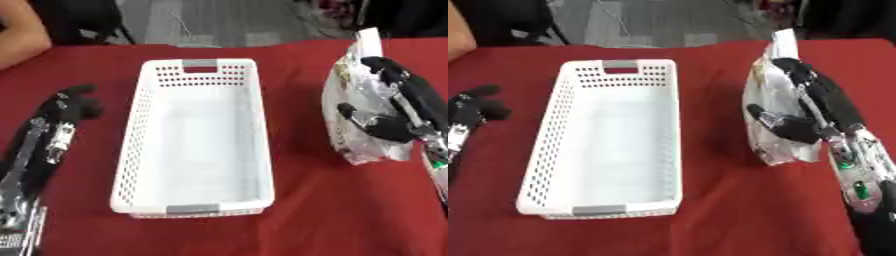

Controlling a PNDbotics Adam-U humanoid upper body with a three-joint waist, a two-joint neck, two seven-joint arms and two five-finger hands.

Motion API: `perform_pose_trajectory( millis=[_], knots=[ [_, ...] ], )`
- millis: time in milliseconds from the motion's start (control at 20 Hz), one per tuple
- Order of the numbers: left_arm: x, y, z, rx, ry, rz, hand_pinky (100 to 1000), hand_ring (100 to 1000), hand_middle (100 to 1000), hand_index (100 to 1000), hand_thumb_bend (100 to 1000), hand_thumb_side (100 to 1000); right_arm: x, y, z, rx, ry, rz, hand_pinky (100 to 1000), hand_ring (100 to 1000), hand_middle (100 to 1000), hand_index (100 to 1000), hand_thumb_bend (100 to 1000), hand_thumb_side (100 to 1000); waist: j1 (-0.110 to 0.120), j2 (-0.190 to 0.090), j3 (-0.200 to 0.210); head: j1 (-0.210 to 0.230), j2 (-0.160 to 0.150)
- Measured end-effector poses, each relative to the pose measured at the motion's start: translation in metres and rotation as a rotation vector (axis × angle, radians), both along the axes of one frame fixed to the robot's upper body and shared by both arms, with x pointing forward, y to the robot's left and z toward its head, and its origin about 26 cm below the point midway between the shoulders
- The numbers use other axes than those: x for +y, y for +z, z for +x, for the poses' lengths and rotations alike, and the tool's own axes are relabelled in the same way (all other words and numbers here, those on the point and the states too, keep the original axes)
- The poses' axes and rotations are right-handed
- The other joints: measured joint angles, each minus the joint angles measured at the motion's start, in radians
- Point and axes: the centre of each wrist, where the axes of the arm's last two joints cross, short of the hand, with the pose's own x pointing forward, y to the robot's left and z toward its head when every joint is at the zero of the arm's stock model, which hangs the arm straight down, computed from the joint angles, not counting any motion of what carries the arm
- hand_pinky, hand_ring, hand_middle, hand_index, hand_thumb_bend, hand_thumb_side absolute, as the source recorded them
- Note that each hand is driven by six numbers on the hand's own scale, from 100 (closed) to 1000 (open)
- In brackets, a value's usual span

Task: Pick up objects on the table and place them in the box.

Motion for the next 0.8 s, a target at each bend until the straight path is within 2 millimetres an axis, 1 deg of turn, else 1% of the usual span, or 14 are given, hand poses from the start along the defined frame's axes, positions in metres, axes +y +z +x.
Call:
perform_pose_trajectory(
  millis=[300,350,400,450,500,600,650,750,800],
  knots=[
    [0.0,-0.0001,0.0,0.001,0.0,0.0,733,653,853,739,100,848,-0.0062,-0.0068,0.0023,0.03,-0.021,0.001,758,827,906,984,530,831,-0.001,0.0,0.0,0.0,0.0],
    [0.0,-0.0002,0.0001,0.001,0.0,0.0,733,654,854,739,100,848,-0.0068,-0.0075,0.0025,0.033,-0.024,0.0,761,828,907,985,558,822,-0.001,0.0,0.0,0.0,0.0],
    [0.0001,-0.0004,0.0001,0.003,0.0,0.0,733,654,854,739,100,848,-0.007,-0.0078,0.0026,0.036,-0.024,-0.002,760,828,907,985,552,824,-0.001,0.0,0.0,0.0,0.0],
    [0.0001,-0.0005,0.0002,0.004,0.0,0.0,734,654,854,739,100,848,-0.0071,-0.0079,0.0026,0.04,-0.022,-0.005,750,826,907,985,654,784,-0.001,0.0,0.0,0.0,0.0],
    [0.0001,-0.0006,0.0002,0.004,0.0,0.0,734,654,854,739,100,848,-0.0071,-0.0081,0.0026,0.045,-0.019,-0.011,720,816,907,983,683,737,-0.001,0.0,0.0,0.0,0.0],
    [0.0002,-0.0007,0.0002,0.005,0.0,0.0,734,654,854,739,100,848,-0.0071,-0.0079,0.0025,0.062,-0.009,-0.023,658,791,898,972,580,662,-0.001,0.0,0.0,0.0,0.0],
    [0.0002,-0.0009,0.0003,0.006,0.0,0.0,734,654,854,739,100,849,-0.0074,-0.0074,0.0024,0.074,-0.003,-0.034,440,664,809,904,243,444,-0.001,0.0,0.0,0.0,0.0],
    [0.0002,-0.0011,0.0004,0.007,0.0,0.0,734,655,854,739,100,849,-0.0075,-0.0053,0.0018,0.1,0.009,-0.061,316,583,744,856,124,362,-0.001,-0.003,0.0,0.0,0.0],
    [0.0002,-0.0011,0.0004,0.007,0.0,0.0,735,655,854,739,100,848,-0.0065,-0.004,0.0014,0.109,0.015,-0.072,213,522,673,802,100,280,-0.001,-0.003,0.0,0.0,0.0]
  ],
)
